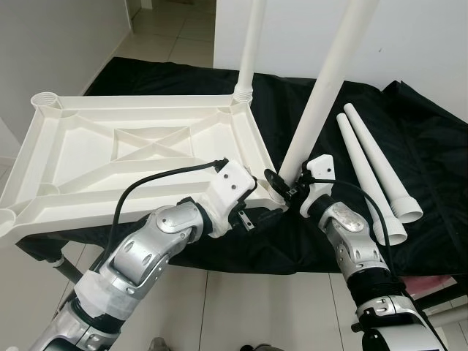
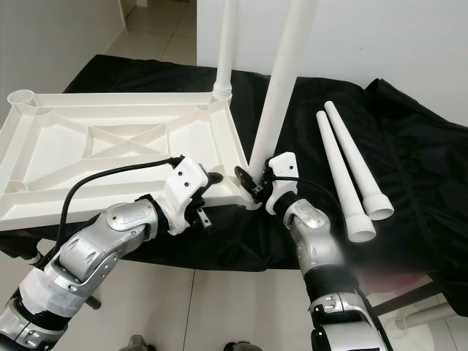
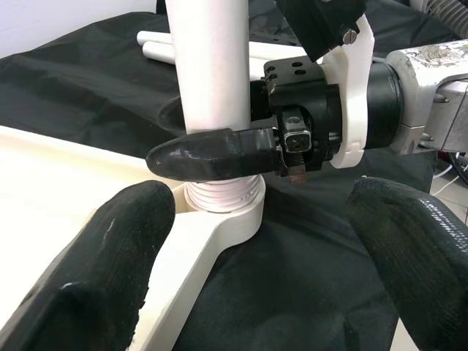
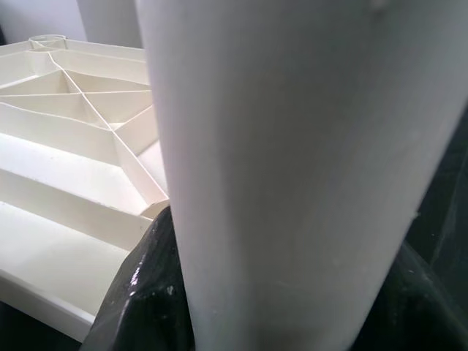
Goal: Building children table
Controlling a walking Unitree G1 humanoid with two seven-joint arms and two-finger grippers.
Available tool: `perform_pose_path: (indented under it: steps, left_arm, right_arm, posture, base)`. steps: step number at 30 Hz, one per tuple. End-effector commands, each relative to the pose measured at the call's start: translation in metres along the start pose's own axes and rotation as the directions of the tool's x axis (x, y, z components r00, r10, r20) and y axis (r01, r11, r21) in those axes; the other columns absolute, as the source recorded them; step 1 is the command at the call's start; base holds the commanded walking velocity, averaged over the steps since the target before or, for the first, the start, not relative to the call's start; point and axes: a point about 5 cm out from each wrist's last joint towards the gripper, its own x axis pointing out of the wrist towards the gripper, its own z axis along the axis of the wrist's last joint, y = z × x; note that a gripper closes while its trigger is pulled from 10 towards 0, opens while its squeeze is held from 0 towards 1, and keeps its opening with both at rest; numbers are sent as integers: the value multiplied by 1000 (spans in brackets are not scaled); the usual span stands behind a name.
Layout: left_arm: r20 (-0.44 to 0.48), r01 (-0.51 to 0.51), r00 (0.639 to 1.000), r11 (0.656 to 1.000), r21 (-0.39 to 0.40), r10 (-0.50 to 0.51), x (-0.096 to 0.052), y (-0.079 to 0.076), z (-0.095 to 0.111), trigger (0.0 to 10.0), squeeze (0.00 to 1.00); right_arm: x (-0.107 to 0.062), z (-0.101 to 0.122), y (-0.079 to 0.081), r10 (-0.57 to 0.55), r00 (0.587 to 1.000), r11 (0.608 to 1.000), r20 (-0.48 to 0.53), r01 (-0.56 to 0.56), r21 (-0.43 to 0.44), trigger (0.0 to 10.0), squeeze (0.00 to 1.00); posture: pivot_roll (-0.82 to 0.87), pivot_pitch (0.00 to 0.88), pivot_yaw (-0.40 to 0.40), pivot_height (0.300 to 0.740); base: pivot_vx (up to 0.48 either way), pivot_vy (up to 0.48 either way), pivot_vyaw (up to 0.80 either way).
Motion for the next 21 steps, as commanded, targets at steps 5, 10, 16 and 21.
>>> perform_pose_path:
  steps: [5, 10, 16, 21]
  left_arm:
    - [-9, 73, 997, 997, -3, -73, -1, -6, -4, 10000, 0]
    - [-12, 72, 997, 997, -2, -72, 0, -6, -6, 10000, 0]
    - [-17, 71, 997, 997, -9, -71, -1, -7, -8, 10000, 0]
    - [-26, 71, 997, 997, -14, -72, -4, -7, -10, 10000, 0]
  right_arm:
    - [-4, -11, 0, -100, 994, 995, -50, 101, 26, 10000, 0]
    - [-5, -12, 9, -239, 970, 967, -50, 242, 75, 10000, 0]
    - [-12, -16, 18, -450, 887, 882, -99, 460, 108, 10000, 0]
    - [-17, -20, 26, -553, 822, 810, -139, 569, 140, 10000, 0]
  posture:
    - [45, 55, -75, 740]
    - [37, 47, -82, 740]
    - [40, 56, -82, 740]
    - [42, 59, -78, 740]
  base:
    - [0, 0, 0]
    - [0, 0, 0]
    - [0, 0, 0]
    - [0, 0, 0]
